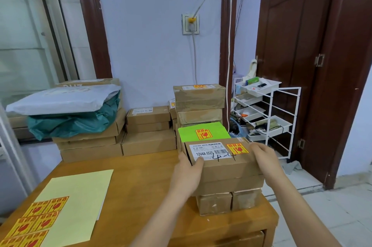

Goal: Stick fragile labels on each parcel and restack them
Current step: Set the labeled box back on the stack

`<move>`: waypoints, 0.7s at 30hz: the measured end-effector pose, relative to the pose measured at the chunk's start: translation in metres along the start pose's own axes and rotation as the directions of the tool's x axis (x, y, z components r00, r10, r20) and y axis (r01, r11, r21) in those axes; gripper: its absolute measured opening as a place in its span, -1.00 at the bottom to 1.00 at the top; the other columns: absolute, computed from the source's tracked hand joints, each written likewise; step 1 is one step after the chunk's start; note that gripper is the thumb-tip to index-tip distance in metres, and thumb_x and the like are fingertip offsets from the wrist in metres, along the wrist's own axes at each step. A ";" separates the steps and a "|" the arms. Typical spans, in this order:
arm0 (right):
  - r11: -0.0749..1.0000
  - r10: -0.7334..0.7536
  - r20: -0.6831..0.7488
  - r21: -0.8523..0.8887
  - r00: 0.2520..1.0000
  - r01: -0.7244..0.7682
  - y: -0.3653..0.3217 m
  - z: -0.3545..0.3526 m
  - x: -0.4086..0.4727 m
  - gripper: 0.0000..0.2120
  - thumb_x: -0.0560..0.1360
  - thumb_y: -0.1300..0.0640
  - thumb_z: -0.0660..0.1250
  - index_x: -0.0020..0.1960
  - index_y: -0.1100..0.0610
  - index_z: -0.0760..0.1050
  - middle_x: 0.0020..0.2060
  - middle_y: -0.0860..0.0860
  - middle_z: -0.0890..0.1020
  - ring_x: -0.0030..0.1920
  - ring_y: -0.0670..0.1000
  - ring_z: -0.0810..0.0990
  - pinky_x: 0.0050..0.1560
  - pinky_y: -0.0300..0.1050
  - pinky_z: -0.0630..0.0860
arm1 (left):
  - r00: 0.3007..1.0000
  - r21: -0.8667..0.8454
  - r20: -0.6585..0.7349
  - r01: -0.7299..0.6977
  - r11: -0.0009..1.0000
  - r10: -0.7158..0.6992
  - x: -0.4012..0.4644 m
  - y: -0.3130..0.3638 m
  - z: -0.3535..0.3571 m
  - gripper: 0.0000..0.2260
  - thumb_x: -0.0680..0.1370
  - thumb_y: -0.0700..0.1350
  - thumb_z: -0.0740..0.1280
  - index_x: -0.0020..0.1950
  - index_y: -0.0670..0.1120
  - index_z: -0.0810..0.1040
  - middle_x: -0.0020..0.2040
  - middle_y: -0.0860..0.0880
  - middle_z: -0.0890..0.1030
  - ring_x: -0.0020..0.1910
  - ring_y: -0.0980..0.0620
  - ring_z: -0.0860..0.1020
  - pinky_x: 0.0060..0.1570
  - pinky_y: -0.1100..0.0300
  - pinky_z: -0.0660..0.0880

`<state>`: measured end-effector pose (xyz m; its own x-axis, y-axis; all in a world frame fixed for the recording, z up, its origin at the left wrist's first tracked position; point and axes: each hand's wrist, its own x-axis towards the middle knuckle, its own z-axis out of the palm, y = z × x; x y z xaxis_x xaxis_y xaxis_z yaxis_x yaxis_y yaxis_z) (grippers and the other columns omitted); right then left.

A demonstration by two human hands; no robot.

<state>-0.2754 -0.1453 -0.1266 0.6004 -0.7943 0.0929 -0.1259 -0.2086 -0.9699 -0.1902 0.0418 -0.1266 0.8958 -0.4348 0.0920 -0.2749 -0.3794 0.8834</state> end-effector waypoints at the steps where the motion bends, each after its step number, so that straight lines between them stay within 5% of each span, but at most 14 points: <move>1: 1.000 -0.004 0.005 0.007 1.000 0.004 0.000 0.000 0.000 -0.77 0.60 0.06 0.15 0.17 0.08 0.50 -0.05 -0.05 0.53 0.04 0.02 0.45 0.10 -0.02 0.35 | 1.000 -0.006 0.004 -0.005 1.000 0.005 0.000 0.000 0.000 -0.56 0.60 0.04 0.20 0.41 -0.13 0.24 0.26 -0.03 0.52 -0.01 0.03 0.43 -0.06 0.22 0.35; 5: 0.999 -0.018 -0.004 0.031 1.000 0.018 -0.002 0.000 0.001 -0.83 0.61 0.09 0.15 -0.10 0.00 0.49 -0.17 -0.10 0.51 -0.11 -0.06 0.45 0.06 -0.02 0.35 | 1.000 -0.009 0.023 -0.014 1.000 0.015 0.002 0.000 0.001 -0.58 0.61 0.04 0.19 0.40 -0.11 0.24 0.26 -0.03 0.52 -0.02 0.03 0.43 -0.06 0.22 0.35; 11: 0.998 -0.052 -0.006 -0.040 0.999 0.052 -0.006 0.000 -0.003 -0.84 0.61 0.13 0.14 0.01 0.08 0.50 -0.17 -0.06 0.50 -0.12 -0.06 0.44 0.01 -0.06 0.32 | 0.999 -0.022 0.046 -0.011 1.000 0.012 0.003 -0.002 -0.003 -0.58 0.61 0.05 0.19 0.39 -0.11 0.23 0.27 -0.03 0.51 0.02 0.03 0.42 -0.02 0.21 0.35; 14: 0.978 -0.083 -0.004 -0.193 0.997 0.081 -0.010 0.000 -0.005 -0.72 0.60 0.08 0.18 0.22 0.18 0.50 0.03 0.03 0.54 -0.01 0.00 0.40 0.03 -0.05 0.34 | 0.999 -0.035 0.054 0.000 0.999 0.002 0.005 -0.004 -0.010 -0.59 0.61 0.05 0.18 0.40 -0.09 0.25 0.30 -0.04 0.50 0.15 -0.03 0.47 0.04 0.20 0.37; 17: 0.913 -0.167 -0.042 -0.383 0.985 0.139 -0.015 0.000 -0.004 -0.69 0.58 0.06 0.22 0.21 0.23 0.52 0.10 0.16 0.61 -0.03 0.10 0.51 0.04 0.02 0.43 | 0.998 -0.014 0.061 0.007 1.000 -0.006 0.008 -0.006 -0.018 -0.53 0.62 0.08 0.15 0.47 -0.10 0.20 0.36 -0.07 0.44 0.30 -0.08 0.43 0.05 0.22 0.31; 21: 0.825 -0.316 -0.052 -0.507 0.947 0.248 -0.032 0.014 -0.009 -0.70 0.54 0.05 0.19 0.17 0.13 0.56 0.12 0.12 0.60 -0.02 0.18 0.58 -0.02 0.04 0.51 | 1.000 0.009 -0.005 -0.010 1.000 0.011 0.012 -0.011 -0.033 -0.56 0.61 0.10 0.16 0.41 -0.09 0.29 0.22 -0.03 0.49 0.14 -0.05 0.48 0.08 0.13 0.43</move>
<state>-0.2659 -0.1237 -0.0994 0.5679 -0.7160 0.4060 -0.3559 -0.6584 -0.6632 -0.1645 0.0680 -0.1200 0.8948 -0.4343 0.1038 -0.2872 -0.3818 0.8785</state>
